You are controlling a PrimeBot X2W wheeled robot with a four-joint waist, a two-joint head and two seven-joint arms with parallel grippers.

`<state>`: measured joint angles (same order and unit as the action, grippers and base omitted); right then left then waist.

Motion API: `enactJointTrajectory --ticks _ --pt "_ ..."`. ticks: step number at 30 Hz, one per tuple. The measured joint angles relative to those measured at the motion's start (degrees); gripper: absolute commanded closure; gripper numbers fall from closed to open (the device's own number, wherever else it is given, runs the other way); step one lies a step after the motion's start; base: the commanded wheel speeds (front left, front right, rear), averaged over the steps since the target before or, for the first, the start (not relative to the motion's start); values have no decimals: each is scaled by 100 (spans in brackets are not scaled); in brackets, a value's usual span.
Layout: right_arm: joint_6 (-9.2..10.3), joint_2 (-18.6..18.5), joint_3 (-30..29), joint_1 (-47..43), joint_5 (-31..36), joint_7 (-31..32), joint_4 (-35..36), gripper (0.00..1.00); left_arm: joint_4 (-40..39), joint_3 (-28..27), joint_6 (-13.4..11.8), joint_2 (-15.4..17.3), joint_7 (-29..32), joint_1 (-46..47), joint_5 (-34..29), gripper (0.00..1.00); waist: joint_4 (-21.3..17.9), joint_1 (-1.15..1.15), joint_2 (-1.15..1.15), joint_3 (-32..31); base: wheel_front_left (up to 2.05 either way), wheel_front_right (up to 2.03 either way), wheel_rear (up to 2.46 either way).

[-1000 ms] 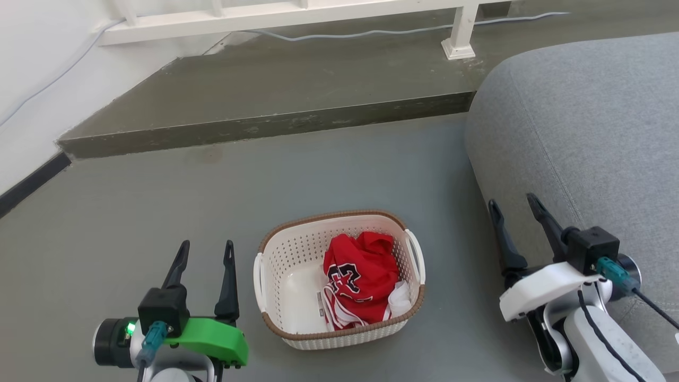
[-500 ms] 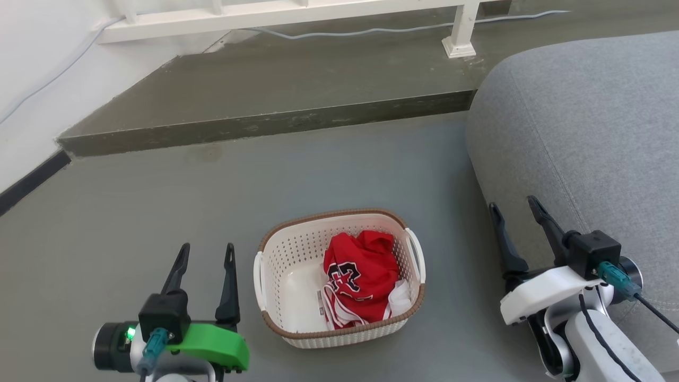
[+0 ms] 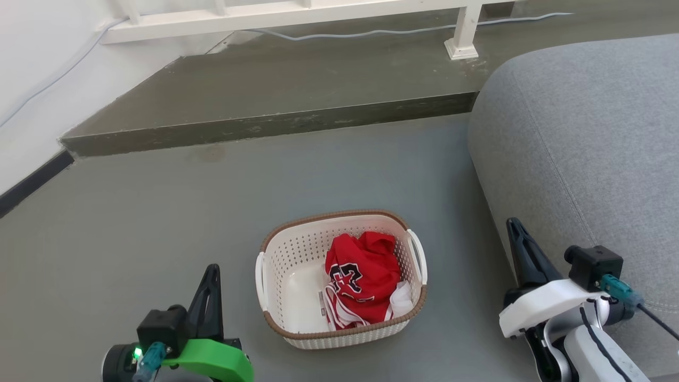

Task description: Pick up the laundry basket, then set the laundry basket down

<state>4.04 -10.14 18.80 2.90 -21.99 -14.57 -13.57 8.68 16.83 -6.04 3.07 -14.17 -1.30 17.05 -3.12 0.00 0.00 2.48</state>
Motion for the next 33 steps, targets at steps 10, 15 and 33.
enactJointTrajectory --ticks 10,15,33 --pt "-116 85 -207 0 -879 179 35 100 -85 -96 126 -2 62 -46 879 100 31 0 0 -19 0 0 0" --pt "-162 120 -332 0 -1198 279 38 100 -82 -224 174 -4 163 -46 1322 100 44 0 0 -29 0 0 0" --pt "-318 198 -740 1 -2409 623 37 100 -22 -528 309 31 493 -37 2632 100 96 0 0 -65 0 0 0"
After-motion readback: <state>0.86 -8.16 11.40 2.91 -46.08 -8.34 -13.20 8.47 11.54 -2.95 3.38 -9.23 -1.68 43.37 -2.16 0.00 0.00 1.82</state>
